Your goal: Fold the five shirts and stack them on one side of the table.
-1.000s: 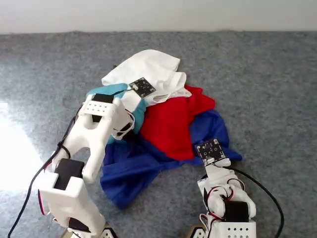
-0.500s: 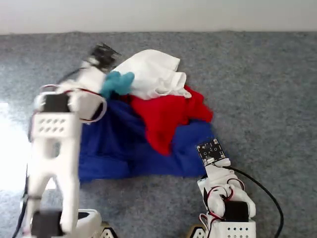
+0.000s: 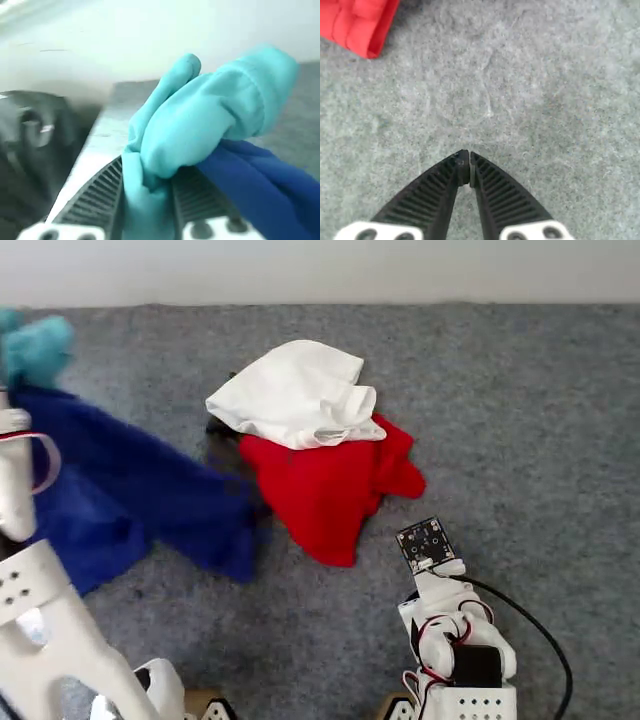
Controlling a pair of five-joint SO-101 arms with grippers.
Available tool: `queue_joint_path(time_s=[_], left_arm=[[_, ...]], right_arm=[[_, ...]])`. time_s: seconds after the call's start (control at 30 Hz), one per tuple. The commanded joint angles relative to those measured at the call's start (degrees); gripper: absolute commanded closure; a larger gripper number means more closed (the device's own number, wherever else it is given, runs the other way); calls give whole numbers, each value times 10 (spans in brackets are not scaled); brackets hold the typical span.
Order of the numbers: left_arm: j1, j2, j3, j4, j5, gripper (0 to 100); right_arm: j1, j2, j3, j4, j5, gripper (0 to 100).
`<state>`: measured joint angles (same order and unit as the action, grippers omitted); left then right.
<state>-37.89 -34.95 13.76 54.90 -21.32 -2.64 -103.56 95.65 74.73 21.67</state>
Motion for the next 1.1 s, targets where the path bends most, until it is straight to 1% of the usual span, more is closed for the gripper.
queue_joint_path(time_s=[0.0,0.17,0.23,0.3,0.37,0.43,0.5,0.7,0.8,0.87,0.93,1.0,1.07], left_arm=[[-54,-24,-16,-47,4,987],[-62,-10,10,-48,-3,987],[-62,-1,20,-42,-33,985],[-62,4,24,-25,-79,967],[-62,4,26,-10,-109,893],[-63,6,27,0,-117,788],[-63,4,30,10,-116,724],[-64,1,-2,12,-118,710],[-59,-9,-33,46,-118,711],[-26,-21,-40,88,-118,712],[15,-29,-38,148,-118,712],[71,-30,-24,208,-119,713],[127,-28,13,246,-119,719]], right_arm=[[0,-3,7,3,-3,979],[0,-3,7,3,-3,979],[0,-3,7,3,-3,979],[0,-3,7,3,-3,979],[0,-3,7,3,-3,979],[0,-3,7,3,-3,979],[0,-3,7,3,-3,979],[0,-3,7,3,-3,979],[0,-3,7,3,-3,979],[0,-3,7,3,-3,979],[0,-3,7,3,-3,979],[0,-3,7,3,-3,979],[0,-3,7,3,-3,979]])
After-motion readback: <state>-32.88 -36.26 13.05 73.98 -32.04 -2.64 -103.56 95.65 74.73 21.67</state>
